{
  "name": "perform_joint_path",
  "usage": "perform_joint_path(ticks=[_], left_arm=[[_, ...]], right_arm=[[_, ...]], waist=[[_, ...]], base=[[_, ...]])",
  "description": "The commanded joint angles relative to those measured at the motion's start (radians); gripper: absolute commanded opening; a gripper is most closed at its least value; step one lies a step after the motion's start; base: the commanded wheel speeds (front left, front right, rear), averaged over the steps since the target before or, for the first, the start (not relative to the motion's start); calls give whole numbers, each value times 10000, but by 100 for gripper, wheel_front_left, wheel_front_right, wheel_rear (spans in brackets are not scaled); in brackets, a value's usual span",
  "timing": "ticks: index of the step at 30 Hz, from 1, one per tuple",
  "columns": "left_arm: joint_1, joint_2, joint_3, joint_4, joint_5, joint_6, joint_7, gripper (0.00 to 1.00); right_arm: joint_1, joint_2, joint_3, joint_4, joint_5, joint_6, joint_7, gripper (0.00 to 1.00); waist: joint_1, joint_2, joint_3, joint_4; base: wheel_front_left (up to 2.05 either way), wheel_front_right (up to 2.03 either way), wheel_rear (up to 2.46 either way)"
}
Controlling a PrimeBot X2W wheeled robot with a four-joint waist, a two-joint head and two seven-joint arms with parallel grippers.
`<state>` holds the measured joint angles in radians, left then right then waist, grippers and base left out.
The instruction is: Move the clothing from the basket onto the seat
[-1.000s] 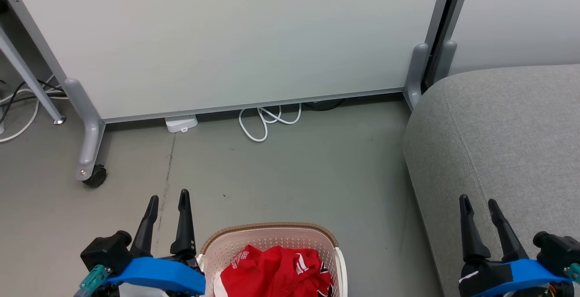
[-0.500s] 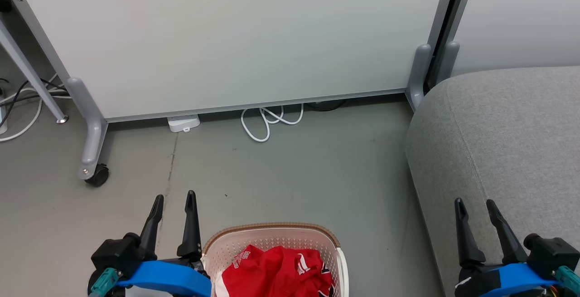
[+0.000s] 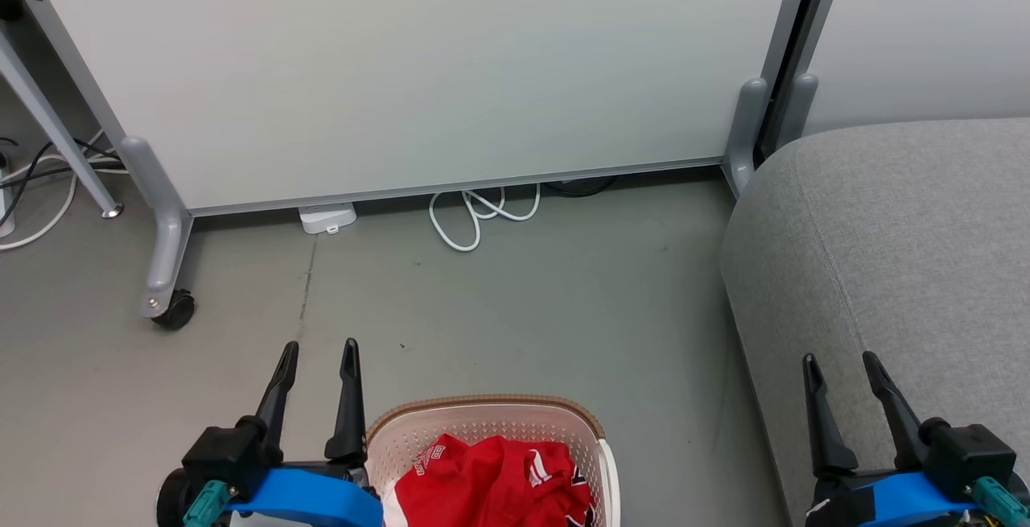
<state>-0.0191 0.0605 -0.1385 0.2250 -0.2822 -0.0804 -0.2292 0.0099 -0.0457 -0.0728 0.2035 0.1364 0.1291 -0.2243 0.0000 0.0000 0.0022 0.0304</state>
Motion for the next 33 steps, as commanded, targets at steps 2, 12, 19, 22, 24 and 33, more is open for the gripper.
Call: perform_joint_path(ticks=[2, 12, 19, 22, 24, 33], left_arm=[[71, 1, -16, -56, 312, -54, -109, 100], [124, -51, -102, -58, 958, -83, -298, 100], [123, -75, -132, -52, 1254, -117, -374, 100], [128, -79, -104, -45, 1226, -128, -374, 100], [128, -83, -88, -50, 1215, -139, -374, 100], [141, -94, -31, 37, 1162, -173, -375, 100]], right_arm=[[126, -65, -24, -103, -327, 23, -129, 100], [183, -70, -39, -140, -1014, 26, -317, 100], [187, -73, -27, -134, -1326, 27, -408, 100], [186, -71, -43, -130, -1315, 26, -410, 100], [185, -71, -50, -136, -1306, 26, -412, 100], [51, -70, 82, -127, -1205, 26, -410, 100]], waist=[[0, 0, 3, 13], [0, 0, -4, 47], [0, 0, 6, 50], [0, 0, 3, 47], [0, 0, 10, 46], [0, 0, 163, -73]], base=[[0, 0, 0], [0, 0, 0], [0, 0, 0], [0, 0, 0], [0, 0, 0], [0, 0, 0]])
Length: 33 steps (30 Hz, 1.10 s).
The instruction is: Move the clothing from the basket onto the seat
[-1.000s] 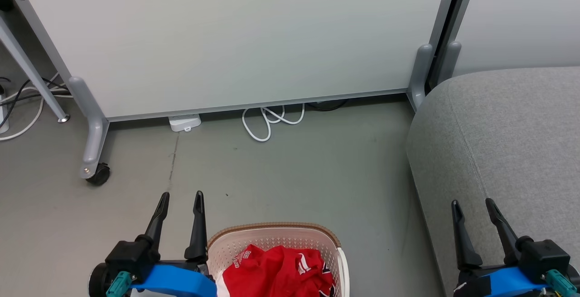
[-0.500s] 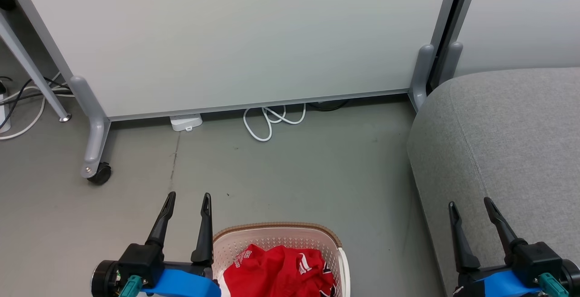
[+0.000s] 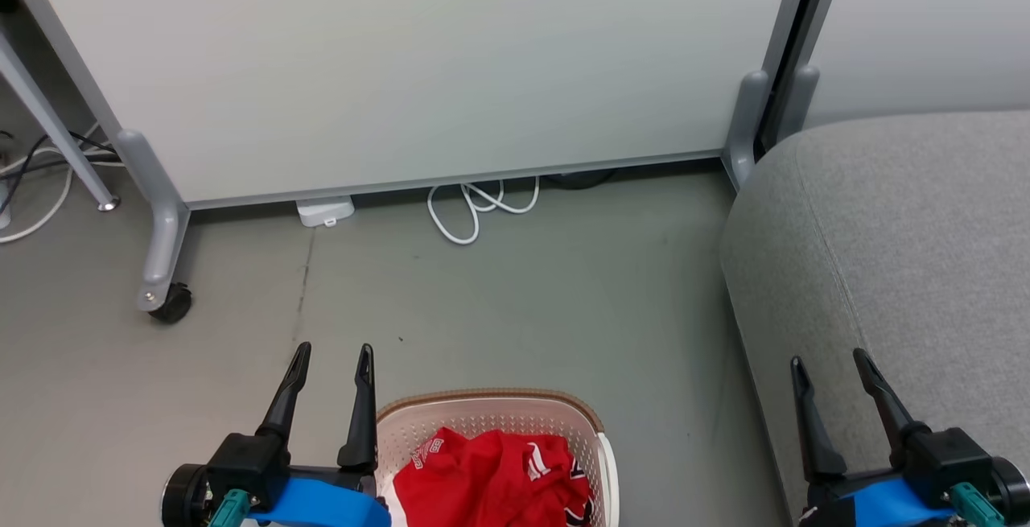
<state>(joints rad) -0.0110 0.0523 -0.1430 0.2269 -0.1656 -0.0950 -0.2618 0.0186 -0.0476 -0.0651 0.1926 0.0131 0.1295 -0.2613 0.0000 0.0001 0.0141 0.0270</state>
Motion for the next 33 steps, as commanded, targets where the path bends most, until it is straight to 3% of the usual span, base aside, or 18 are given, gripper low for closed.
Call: perform_joint_path(ticks=[1, 7, 14, 21, 26, 33], left_arm=[[35, -11, 23, 37, -23, -35, -49, 100], [-320, -16, 125, 277, -68, -74, -49, 100], [-1112, 177, 382, 1498, -85, -49, -41, 100], [-2372, 902, 343, 2921, -38, -214, 43, 100], [-3290, 1300, 158, 3733, -404, -311, 554, 100], [-3794, 1751, -200, 4665, -805, -365, 877, 100]], right_arm=[[-130, -49, 63, -55, 39, 22, -41, 100], [-687, -51, 538, -371, 177, 19, -42, 100], [-1538, -38, 1153, -731, 469, 14, -42, 100], [-2380, -29, 1703, -1426, 835, 14, -44, 100], [-2787, -25, 1828, -1875, 1096, 14, -46, 100], [-3288, -22, 2274, -2324, 1922, 14, -45, 100]], waist=[[0, -1, 146, -103], [0, -1, 1118, -762], [0, -1, 2682, -1907], [0, -1, 4621, -3022], [0, -1, 5834, -3465], [0, -1, 6804, -4017]], base=[[0, 0, 0], [0, 0, 0], [0, 0, 0], [0, 0, 0], [0, 0, 0], [0, 0, 0]])
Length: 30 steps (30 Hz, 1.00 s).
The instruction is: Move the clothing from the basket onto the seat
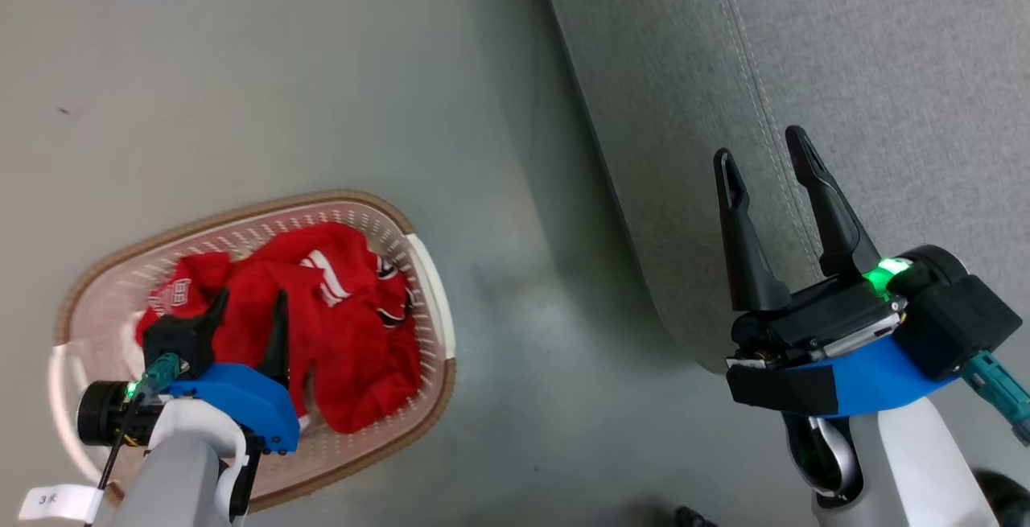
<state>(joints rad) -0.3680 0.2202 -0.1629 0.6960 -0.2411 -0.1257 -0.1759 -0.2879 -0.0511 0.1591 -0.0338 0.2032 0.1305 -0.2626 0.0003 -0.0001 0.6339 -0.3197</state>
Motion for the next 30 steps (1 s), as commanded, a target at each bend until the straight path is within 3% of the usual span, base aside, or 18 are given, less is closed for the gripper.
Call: perform_joint_path(ticks=[1, 10, 22, 23, 24, 25, 26, 30], left_arm=[[-261, 127, -34, 88, -105, -60, 72, 100], [-801, 470, -296, 543, -479, -26, 372, 100], [-986, 872, -18, 1034, -594, 934, 1351, 100], [-972, 881, 10, 1063, -616, 995, 1463, 90], [-959, 902, -4, 1052, -621, 993, 1523, 33], [-959, 902, -4, 1052, -621, 993, 1523, 33], [-933, 922, -20, 1034, -625, 1009, 1564, 0], [-843, 998, -79, 930, -667, 958, 1700, 0]], right_arm=[[-290, 13, 71, -122, 85, 5, -33, 100], [-507, 12, 425, -456, 536, 5, -32, 100], [-388, 10, 718, -465, 1073, 5, -32, 100], [-378, 10, 732, -452, 1104, 5, -34, 100], [-365, 8, 733, -439, 1122, 5, -32, 100], [-365, 8, 733, -439, 1122, 5, -32, 100], [-354, 8, 733, -432, 1131, 5, -34, 100], [-318, 10, 707, -389, 1175, 5, -33, 100]], waist=[[-3, 1, 724, -605], [-3, 1, 1660, -938], [-3, 1, 2158, -1545], [-3, 1, 2154, -1585], [-3, 1, 2145, -1622], [-3, 1, 2145, -1622], [-3, 1, 2128, -1649], [-3, 1, 2068, -1680]], base=[[0, 0, 0], [0, 0, 0], [0, 0, 0], [0, 0, 0], [0, 0, 0], [0, 0, 0], [0, 0, 0], [0, 0, 0]])
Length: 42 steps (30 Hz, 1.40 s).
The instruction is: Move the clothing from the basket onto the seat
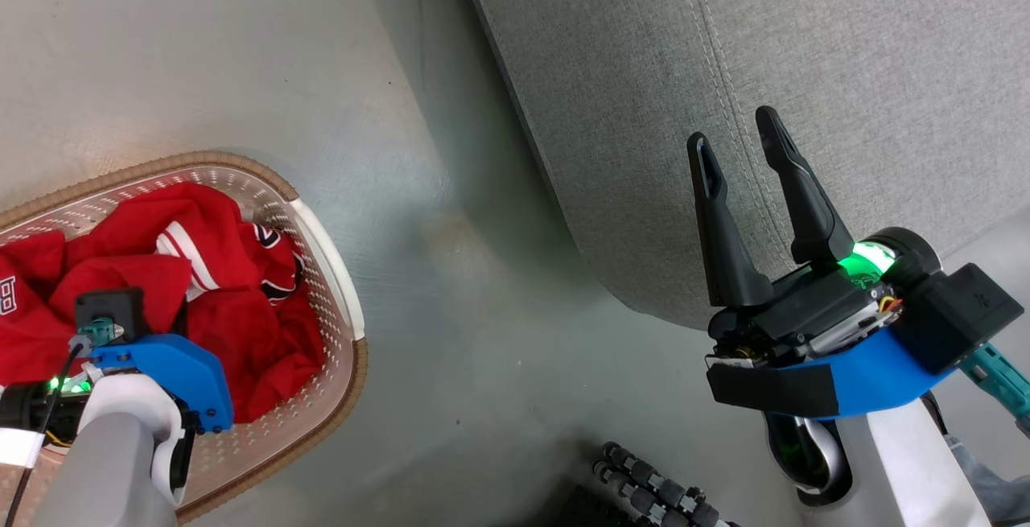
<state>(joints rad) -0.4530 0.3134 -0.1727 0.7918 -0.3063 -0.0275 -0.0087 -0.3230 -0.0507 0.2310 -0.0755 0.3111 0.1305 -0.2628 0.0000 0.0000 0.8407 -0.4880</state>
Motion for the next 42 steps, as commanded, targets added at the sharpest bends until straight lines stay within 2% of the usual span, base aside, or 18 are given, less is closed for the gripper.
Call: perform_joint_path(ticks=[1, 10, 17, 31, 42], left_arm=[[28, 98, -8, -82, -27, -45, 36, 0], [33, -79, -210, -77, -94, -116, -83, 0], [-142, -632, -715, 382, -1, -375, -473, 0], [-137, -2129, -1884, 1625, -87, -933, -2084, 0], [126, -2573, -3044, 1307, -417, -1041, -2502, 0]], right_arm=[[46, 6, -15, 29, 108, 5, -31, 100], [17, 5, -21, 141, -99, 5, -31, 100], [166, 3, -351, 392, -536, 5, -31, 100], [1137, -8, -998, 1234, -1828, 5, -32, 100], [2378, -8, -1044, 1870, -2231, 5, -31, 100]], waist=[[0, 0, -11, 10], [0, 0, -218, 137], [0, 0, -1135, 788], [0, 0, -4660, 2770], [0, 0, -7020, 3856]], base=[[0, 0, 0], [0, 0, 0], [0, 0, 0], [0, 0, 0], [0, 0, 0]])
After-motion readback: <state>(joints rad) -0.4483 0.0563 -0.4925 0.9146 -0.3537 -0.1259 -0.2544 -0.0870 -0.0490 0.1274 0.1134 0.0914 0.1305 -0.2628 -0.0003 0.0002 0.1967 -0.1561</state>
